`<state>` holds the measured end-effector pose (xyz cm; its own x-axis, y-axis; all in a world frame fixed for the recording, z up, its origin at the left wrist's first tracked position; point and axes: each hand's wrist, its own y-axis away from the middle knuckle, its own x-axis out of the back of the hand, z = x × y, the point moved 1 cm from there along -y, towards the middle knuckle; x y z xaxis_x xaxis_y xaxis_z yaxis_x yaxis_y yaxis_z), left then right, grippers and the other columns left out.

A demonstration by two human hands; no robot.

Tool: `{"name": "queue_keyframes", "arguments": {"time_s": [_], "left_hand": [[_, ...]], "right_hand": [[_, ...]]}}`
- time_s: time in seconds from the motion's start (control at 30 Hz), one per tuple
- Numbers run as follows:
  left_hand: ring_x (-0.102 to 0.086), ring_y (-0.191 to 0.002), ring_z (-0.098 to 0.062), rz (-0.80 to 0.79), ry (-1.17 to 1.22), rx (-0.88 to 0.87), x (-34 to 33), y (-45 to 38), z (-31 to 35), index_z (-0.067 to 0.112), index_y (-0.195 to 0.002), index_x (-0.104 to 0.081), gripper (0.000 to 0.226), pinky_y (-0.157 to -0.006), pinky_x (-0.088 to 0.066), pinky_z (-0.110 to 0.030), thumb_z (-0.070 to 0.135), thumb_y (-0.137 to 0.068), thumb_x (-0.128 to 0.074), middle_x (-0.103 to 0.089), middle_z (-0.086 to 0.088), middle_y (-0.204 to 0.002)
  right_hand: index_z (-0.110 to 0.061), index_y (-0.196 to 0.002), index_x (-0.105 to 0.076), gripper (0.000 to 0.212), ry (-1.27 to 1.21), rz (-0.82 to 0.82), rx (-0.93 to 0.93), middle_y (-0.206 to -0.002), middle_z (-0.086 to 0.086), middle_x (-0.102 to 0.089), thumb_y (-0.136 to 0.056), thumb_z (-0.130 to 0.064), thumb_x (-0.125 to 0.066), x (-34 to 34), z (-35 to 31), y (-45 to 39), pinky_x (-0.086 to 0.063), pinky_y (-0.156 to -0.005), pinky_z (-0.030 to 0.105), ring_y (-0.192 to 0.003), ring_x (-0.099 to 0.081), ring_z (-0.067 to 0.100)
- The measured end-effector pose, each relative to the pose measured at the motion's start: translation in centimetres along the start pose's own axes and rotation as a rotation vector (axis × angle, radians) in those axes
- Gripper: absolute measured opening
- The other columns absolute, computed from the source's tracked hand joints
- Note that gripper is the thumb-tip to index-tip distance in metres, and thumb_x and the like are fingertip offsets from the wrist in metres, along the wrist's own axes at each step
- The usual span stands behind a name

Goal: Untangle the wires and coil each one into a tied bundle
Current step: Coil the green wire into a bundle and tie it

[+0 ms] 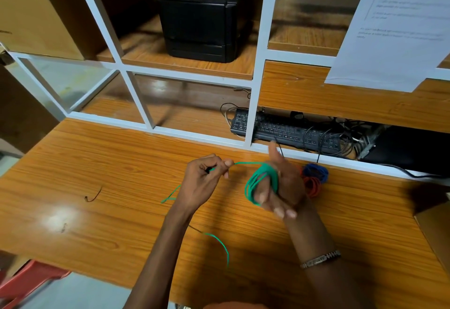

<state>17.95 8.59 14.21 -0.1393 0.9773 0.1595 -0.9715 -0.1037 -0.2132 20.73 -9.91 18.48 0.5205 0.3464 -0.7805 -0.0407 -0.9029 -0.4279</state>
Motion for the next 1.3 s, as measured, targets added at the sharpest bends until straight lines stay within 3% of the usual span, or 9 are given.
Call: {"name": "queue_keyframes", "arguments": {"time_s": [0.13, 0.23, 0.43, 0.53, 0.7, 0.83, 0.93, 1.1, 1.3], "left_hand": [[-0.038, -0.057, -0.013, -0.045, -0.024, 0.071, -0.8, 0.2, 0.1, 0.007, -0.054, -0.054, 0.068, -0.062, -0.03, -0.038, 0.052, -0.105, -0.052, -0.041, -0.02, -0.056], [-0.039, -0.054, -0.014, -0.127, -0.002, 0.108, -1.8, 0.4, 0.7, 0.002, -0.053, -0.053, 0.064, -0.06, -0.034, -0.04, 0.039, -0.105, -0.06, -0.041, -0.016, -0.05], [-0.039, -0.06, -0.018, -0.136, 0.059, 0.055, -1.6, 0.4, 0.6, 0.002, -0.066, -0.068, 0.039, -0.057, -0.029, -0.04, 0.027, -0.095, -0.075, -0.05, -0.022, -0.059], [-0.05, -0.069, -0.016, -0.091, 0.086, 0.071, -1.4, 0.1, 0.1, 0.019, -0.073, -0.079, 0.019, -0.064, -0.038, -0.033, 0.029, -0.09, -0.079, -0.069, -0.018, -0.071], [-0.05, -0.067, -0.006, -0.081, 0.016, 0.048, -1.0, -0.3, -0.4, 0.011, -0.078, -0.081, 0.009, -0.067, -0.038, -0.024, 0.014, -0.079, -0.089, -0.067, 0.005, -0.068], [-0.045, -0.064, -0.007, -0.012, 0.011, 0.04, -0.1, -0.5, -1.4, 0.011, -0.071, -0.078, 0.026, -0.063, -0.036, -0.025, 0.032, -0.069, -0.093, -0.06, 0.002, -0.066], [-0.044, -0.062, -0.006, -0.003, 0.092, 0.043, -0.4, -0.1, -1.2, -0.001, -0.07, -0.073, 0.043, -0.062, -0.036, -0.024, 0.041, -0.073, -0.083, -0.057, -0.004, -0.064], [-0.041, -0.059, -0.015, -0.023, 0.011, 0.062, -0.8, 0.2, 0.1, 0.005, -0.062, -0.062, 0.059, -0.061, -0.032, -0.04, 0.05, -0.1, -0.063, -0.045, -0.019, -0.057], [-0.036, -0.057, -0.012, 0.044, -0.082, 0.054, 0.0, 0.6, -0.1, 0.007, -0.061, -0.056, 0.052, -0.058, -0.029, -0.034, 0.042, -0.098, -0.07, -0.04, -0.003, -0.056]], "right_hand": [[0.02, -0.129, -0.055, 0.063, 0.12, 0.474, 0.486, -0.091, 0.022, -0.075, -0.112, -0.037, -0.034, 0.9, -2.7, 0.4, -0.055, -0.059, 0.02, -0.069, -0.074, 0.016], [0.014, -0.149, -0.033, 0.055, 0.068, 0.695, 0.739, -0.133, 0.024, -0.064, -0.112, -0.026, -0.034, 1.3, -4.2, 0.4, -0.056, -0.094, 0.027, -0.114, -0.069, 0.022], [-0.007, -0.115, -0.062, 0.038, 0.708, 1.332, 0.291, -0.114, 0.012, -0.076, -0.108, -0.039, -0.042, 4.4, -3.1, 1.2, -0.036, -0.12, 0.043, -0.124, -0.065, 0.024], [-0.012, -0.108, -0.077, 0.061, 0.844, 1.34, -0.175, -0.115, 0.006, -0.077, -0.096, -0.066, -0.052, 5.3, -1.6, 1.6, -0.038, -0.118, 0.041, -0.119, -0.067, 0.019], [-0.001, -0.108, -0.072, 0.075, 0.927, 1.195, -0.408, -0.097, 0.022, -0.077, -0.104, -0.065, -0.032, 3.9, 0.1, 1.0, -0.057, -0.081, 0.036, -0.085, -0.076, 0.03], [0.016, -0.116, -0.065, 0.107, 0.848, 0.89, -0.561, -0.096, 0.042, -0.067, -0.098, -0.077, -0.016, 3.2, 0.6, 1.0, -0.047, -0.047, 0.026, -0.051, -0.067, 0.025], [0.001, -0.134, -0.06, 0.089, 0.592, 0.629, -0.429, -0.088, 0.034, -0.072, -0.103, -0.069, -0.014, 2.3, 0.7, 0.4, -0.049, -0.036, 0.023, -0.045, -0.067, 0.024], [0.02, -0.095, -0.069, 0.091, 0.231, 0.388, 0.008, -0.069, 0.025, -0.072, -0.106, -0.061, -0.029, 1.9, -1.1, 0.4, -0.029, -0.03, 0.017, -0.045, -0.068, 0.019], [0.017, -0.14, -0.047, 0.065, 0.023, 0.631, 0.814, -0.117, 0.021, -0.071, -0.111, -0.039, -0.036, 1.6, -3.6, 1.2, -0.057, -0.084, 0.025, -0.097, -0.074, 0.021]]}}
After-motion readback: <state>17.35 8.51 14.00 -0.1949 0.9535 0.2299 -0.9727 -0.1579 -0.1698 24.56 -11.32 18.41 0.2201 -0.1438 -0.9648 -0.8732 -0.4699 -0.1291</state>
